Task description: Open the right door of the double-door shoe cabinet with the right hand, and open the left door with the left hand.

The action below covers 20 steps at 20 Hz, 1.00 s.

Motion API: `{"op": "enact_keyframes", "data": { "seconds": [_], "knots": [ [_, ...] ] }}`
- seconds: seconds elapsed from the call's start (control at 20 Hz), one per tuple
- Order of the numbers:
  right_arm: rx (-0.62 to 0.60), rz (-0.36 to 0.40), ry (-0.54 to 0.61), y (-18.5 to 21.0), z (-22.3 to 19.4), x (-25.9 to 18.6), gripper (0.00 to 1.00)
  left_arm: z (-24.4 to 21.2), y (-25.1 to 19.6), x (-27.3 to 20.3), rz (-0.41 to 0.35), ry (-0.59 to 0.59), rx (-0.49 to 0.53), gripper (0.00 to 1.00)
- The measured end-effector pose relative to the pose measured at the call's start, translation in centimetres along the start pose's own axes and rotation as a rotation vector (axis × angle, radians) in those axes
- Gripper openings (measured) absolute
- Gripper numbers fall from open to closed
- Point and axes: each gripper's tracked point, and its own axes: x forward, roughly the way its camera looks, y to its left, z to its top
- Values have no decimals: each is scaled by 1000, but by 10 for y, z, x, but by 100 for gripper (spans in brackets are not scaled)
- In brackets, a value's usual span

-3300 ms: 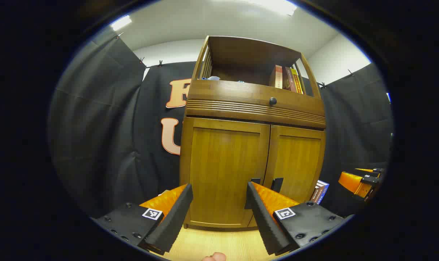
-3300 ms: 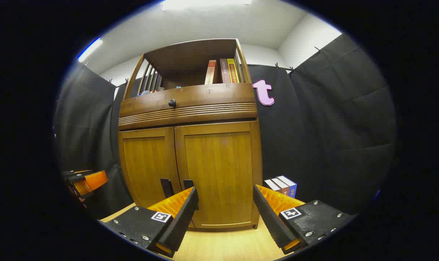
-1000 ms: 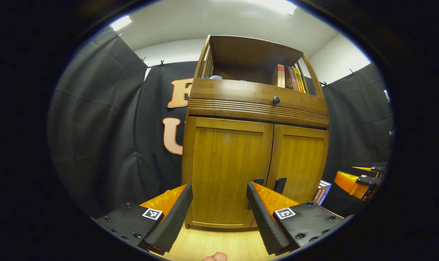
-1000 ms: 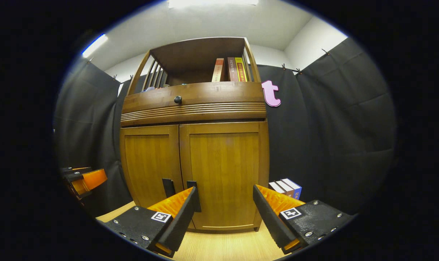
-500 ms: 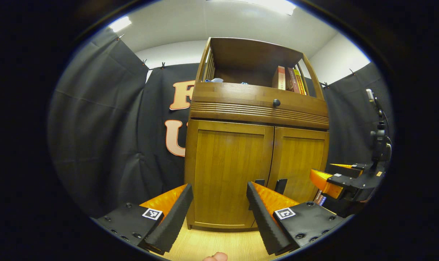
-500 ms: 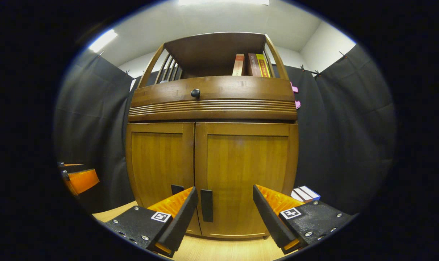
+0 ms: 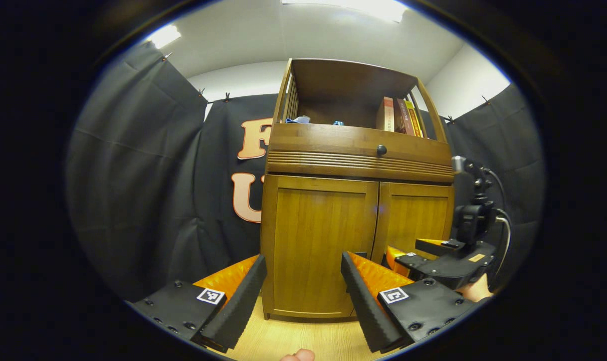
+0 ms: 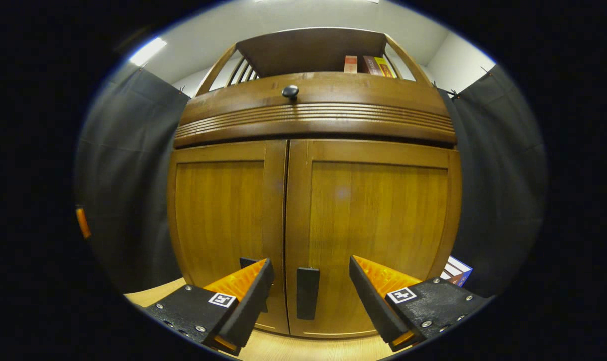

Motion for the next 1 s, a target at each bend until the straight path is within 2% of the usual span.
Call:
{"op": "enact_keyframes", "data": {
  "seconds": [0.4,0.8,0.85,0.9,1.0],
  "knots": [
    [40,-18,47,-5,-34,39,94,-1,7,-3,17,-1,-6,98],
    [51,-45,69,-12,-52,51,93,1,9,-2,15,-14,2,98],
    [49,-47,70,-11,-51,52,100,0,9,-1,15,-15,1,98],
    [42,-50,67,-11,-51,52,93,0,9,-1,15,-14,1,98],
    [21,-61,67,-12,-52,52,92,-1,9,-1,11,-13,3,99]
  ]
}}
